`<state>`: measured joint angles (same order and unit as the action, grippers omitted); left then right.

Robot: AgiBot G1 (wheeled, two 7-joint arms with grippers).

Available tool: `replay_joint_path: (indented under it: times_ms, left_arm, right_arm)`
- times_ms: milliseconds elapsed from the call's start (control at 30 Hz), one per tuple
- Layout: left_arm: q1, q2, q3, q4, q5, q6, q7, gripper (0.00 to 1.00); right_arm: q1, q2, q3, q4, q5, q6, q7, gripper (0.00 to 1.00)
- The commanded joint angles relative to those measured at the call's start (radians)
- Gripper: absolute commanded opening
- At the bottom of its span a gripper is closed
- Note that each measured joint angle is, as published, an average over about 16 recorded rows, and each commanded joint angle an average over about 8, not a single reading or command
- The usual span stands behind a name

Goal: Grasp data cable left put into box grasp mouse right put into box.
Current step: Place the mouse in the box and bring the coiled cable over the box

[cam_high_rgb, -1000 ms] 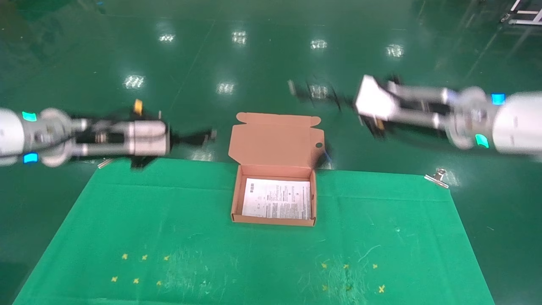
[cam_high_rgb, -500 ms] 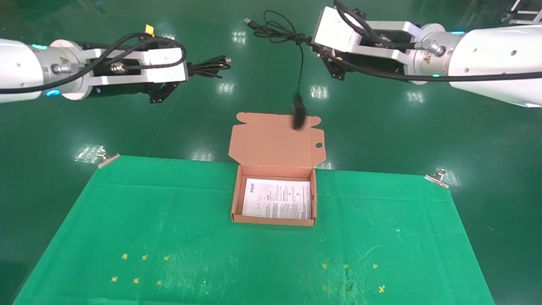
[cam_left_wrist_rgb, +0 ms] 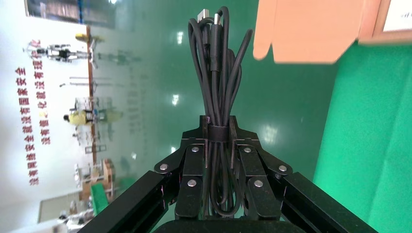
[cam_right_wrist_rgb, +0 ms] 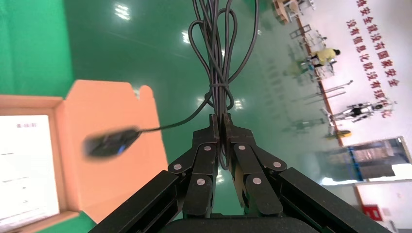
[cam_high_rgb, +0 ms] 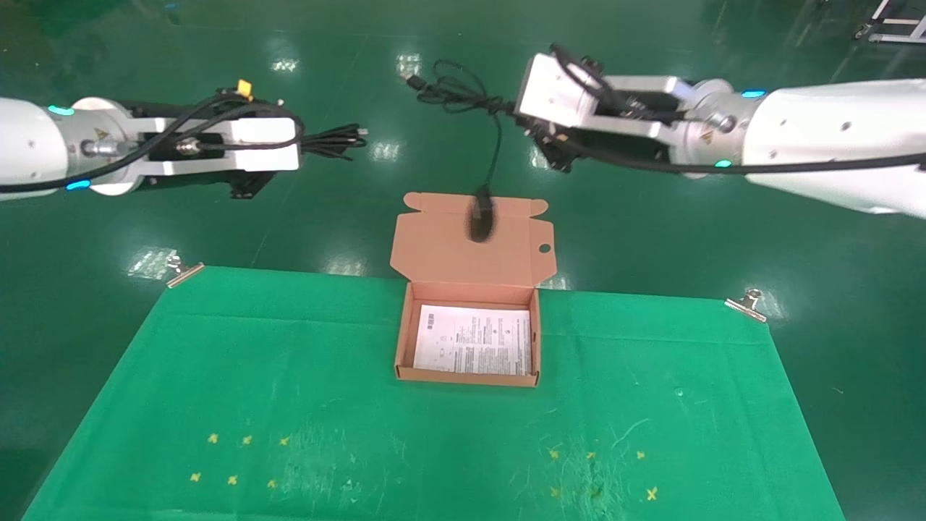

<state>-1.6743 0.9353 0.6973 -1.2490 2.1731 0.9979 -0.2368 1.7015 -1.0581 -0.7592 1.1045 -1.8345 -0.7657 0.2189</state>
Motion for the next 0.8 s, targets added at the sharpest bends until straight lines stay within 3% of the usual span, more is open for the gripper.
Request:
replay_joint_path:
  times_ms: [33, 500, 800]
  left_arm:
    - [0.006, -0.006, 0.005, -0.006, 0.023, 0.001, -0.007, 0.00]
    - [0.025, -0.034, 0.027, -0.005, 0.148, 0.044, -0.081, 0.00]
    - [0.033, -0.046, 0.033, -0.016, 0.175, 0.066, -0.102, 0.00]
  right_arm:
    - [-0.008, -0.005, -0.003, 0.003, 0.002, -0.001, 0.004, 0.00]
    - [-0.052, -0.081, -0.027, -0.122, 0.044, -0.002, -0.064, 0.00]
    - [-0.098, -0.117, -0.047, -0.156, 0.061, -0.023, -0.056, 0.00]
